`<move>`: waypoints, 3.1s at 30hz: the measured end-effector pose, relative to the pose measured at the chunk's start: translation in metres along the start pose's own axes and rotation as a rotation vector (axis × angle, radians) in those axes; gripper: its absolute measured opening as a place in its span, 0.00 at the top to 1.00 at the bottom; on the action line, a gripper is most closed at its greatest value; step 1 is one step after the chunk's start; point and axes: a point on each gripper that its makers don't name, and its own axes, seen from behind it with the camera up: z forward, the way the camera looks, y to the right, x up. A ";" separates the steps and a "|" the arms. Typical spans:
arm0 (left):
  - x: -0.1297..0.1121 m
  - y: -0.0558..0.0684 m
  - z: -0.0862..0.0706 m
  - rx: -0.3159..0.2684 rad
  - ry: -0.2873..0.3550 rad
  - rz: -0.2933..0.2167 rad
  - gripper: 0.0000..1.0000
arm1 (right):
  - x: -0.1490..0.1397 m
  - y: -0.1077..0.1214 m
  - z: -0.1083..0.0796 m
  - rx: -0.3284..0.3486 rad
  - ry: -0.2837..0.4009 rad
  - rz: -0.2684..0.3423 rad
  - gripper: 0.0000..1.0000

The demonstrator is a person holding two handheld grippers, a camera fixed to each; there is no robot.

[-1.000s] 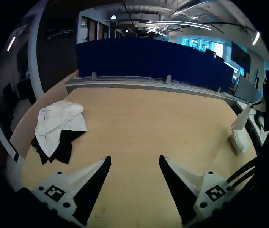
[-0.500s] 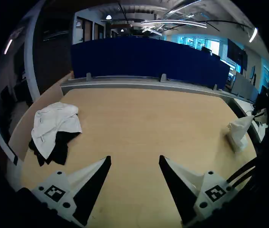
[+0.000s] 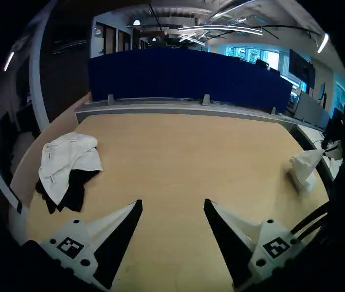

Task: Fold towel

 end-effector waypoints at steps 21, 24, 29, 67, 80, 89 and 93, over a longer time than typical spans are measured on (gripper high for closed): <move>-0.001 -0.010 -0.009 0.005 0.004 -0.006 0.06 | 0.013 -0.010 0.004 -0.001 0.007 -0.023 0.97; -0.001 -0.010 -0.009 0.007 0.003 0.000 0.06 | 0.004 -0.008 0.003 -0.008 -0.006 -0.022 0.97; -0.001 -0.009 -0.009 0.005 0.000 0.009 0.06 | -0.026 0.001 0.003 -0.033 -0.044 0.006 0.97; -0.009 -0.004 -0.011 0.010 -0.017 0.059 0.06 | -0.154 0.015 0.058 -0.149 -0.229 0.253 0.94; -0.008 -0.004 -0.012 0.011 -0.016 0.060 0.06 | -0.156 0.026 0.050 -0.196 -0.220 0.260 0.31; -0.007 -0.003 -0.014 0.009 -0.013 0.059 0.06 | -0.156 0.026 0.041 -0.201 -0.210 0.266 0.00; -0.004 -0.003 -0.014 0.005 -0.009 0.060 0.06 | -0.153 0.025 0.037 -0.205 -0.196 0.268 0.00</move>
